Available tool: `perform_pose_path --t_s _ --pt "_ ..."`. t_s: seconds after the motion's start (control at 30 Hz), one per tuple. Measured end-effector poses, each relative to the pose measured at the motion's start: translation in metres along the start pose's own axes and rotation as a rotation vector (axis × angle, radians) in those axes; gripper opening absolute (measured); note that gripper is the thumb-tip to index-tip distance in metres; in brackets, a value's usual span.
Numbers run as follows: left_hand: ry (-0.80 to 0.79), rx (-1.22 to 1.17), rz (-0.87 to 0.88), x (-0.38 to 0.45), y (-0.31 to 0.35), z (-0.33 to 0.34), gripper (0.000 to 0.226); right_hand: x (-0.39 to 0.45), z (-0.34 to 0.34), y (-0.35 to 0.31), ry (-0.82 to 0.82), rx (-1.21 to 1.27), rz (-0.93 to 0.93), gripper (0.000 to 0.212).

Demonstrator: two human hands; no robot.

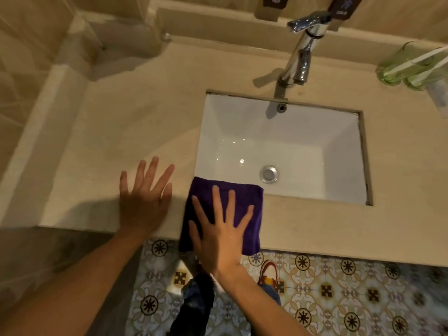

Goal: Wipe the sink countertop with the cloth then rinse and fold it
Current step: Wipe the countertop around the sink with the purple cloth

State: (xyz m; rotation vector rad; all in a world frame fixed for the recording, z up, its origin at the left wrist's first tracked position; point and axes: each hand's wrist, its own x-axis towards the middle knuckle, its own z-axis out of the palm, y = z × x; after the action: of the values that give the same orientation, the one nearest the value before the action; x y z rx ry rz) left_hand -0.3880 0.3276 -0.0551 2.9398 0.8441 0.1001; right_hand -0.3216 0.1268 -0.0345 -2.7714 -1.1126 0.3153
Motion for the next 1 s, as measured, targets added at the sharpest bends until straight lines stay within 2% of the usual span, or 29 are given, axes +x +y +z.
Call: perform_pose_path --t_s 0.17,0.4,0.57,0.7,0.87,1.0 --pt "0.013 0.040 0.004 0.000 -0.003 0.004 0.052 0.013 0.004 -0.037 0.009 0.023 0.021 0.054" --pt "-0.036 0.019 -0.019 0.000 -0.003 0.002 0.054 0.005 -0.002 -0.006 0.057 0.095 -0.046 0.047" --pt "-0.032 0.030 -0.036 -0.002 -0.002 0.003 0.053 -0.011 -0.013 0.070 -0.011 0.028 -0.046 0.052" --pt "-0.041 0.025 -0.023 -0.003 -0.004 0.005 0.053 -0.026 -0.022 0.136 0.021 -0.030 0.015 0.054" --pt "-0.201 0.013 -0.138 0.001 0.001 -0.001 0.060 -0.048 -0.040 0.233 0.014 -0.081 0.098 0.054" --pt "-0.229 0.039 -0.148 0.002 0.005 -0.008 0.063 -0.068 -0.059 0.324 0.020 -0.087 0.202 0.055"
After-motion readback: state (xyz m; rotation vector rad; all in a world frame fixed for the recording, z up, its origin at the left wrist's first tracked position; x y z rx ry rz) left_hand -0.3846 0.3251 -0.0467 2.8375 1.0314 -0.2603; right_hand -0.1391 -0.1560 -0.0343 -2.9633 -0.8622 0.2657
